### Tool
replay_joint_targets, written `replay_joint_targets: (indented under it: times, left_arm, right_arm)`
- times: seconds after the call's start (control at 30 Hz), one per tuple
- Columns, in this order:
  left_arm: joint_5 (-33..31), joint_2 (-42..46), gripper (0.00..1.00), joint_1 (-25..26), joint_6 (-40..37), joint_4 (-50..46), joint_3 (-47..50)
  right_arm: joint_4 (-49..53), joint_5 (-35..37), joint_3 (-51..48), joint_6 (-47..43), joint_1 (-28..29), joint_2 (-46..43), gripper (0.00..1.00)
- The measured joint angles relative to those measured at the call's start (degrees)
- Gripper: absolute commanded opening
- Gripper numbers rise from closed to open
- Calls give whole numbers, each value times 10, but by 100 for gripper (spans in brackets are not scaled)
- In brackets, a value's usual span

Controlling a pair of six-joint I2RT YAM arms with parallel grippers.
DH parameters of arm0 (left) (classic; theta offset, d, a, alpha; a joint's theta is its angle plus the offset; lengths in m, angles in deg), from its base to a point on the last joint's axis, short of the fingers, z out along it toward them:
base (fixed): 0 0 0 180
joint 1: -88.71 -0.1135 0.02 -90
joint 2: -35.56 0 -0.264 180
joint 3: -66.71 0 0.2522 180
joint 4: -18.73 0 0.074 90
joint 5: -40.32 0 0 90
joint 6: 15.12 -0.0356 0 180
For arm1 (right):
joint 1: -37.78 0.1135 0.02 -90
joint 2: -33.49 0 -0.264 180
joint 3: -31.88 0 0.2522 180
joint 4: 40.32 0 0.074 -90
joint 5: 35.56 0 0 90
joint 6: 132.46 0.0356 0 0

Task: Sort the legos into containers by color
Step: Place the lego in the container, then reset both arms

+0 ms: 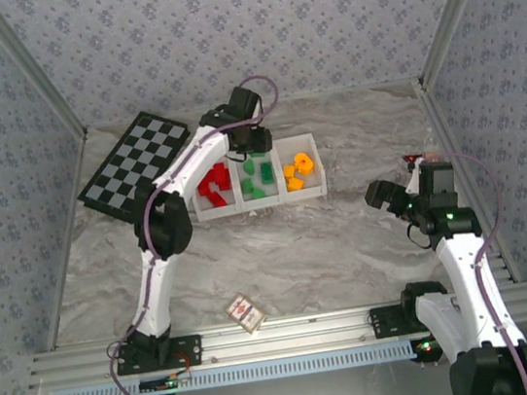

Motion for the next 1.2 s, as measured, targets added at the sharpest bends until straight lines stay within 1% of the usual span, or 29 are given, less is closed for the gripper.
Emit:
replay_joint_targets:
  times: [0.07, 0.3, 0.5, 0.57, 0.67, 0.77, 0.87, 0.97, 1.07, 1.13, 1.2]
  left_arm:
    - [-2, -8, 47, 1, -2, -9, -5]
    - [-8, -9, 73, 0, -14, -22, -5]
    - [-15, 6, 82, -2, -23, -23, -5]
    - [-19, 29, 94, -2, -26, -16, 11]
    - [-26, 106, 96, -3, -31, 6, 87]
    - [-36, 222, 96, -5, -35, 56, 210]
    - [-52, 348, 98, -14, -45, 125, 340]
    - [-80, 470, 99, -26, -60, 202, 475]
    - [-116, 555, 100, -38, -76, 255, 580]
    - [-134, 597, 100, -42, -97, 298, 647]
    - [-150, 645, 99, -43, -123, 351, 731]
  right_arm:
    - [0, 0, 0, 0, 0, 0, 100]
    - [32, 1, 22, 0, 0, 2, 100]
    - [52, 2, 35, 0, -2, -45, 100]
    - [59, 5, 40, 0, -2, -51, 100]
    - [58, 5, 44, 0, -3, -54, 100]
    - [43, 6, 43, 0, -3, -53, 100]
    - [-21, -4, 26, 0, -3, -48, 100]
    - [-108, -28, -16, -3, 2, -43, 100]
    - [-184, -29, -66, -26, 34, -41, 100]
    - [-224, -15, -87, -52, 66, -38, 100]
    - [-272, 15, -106, -95, 102, -31, 100]
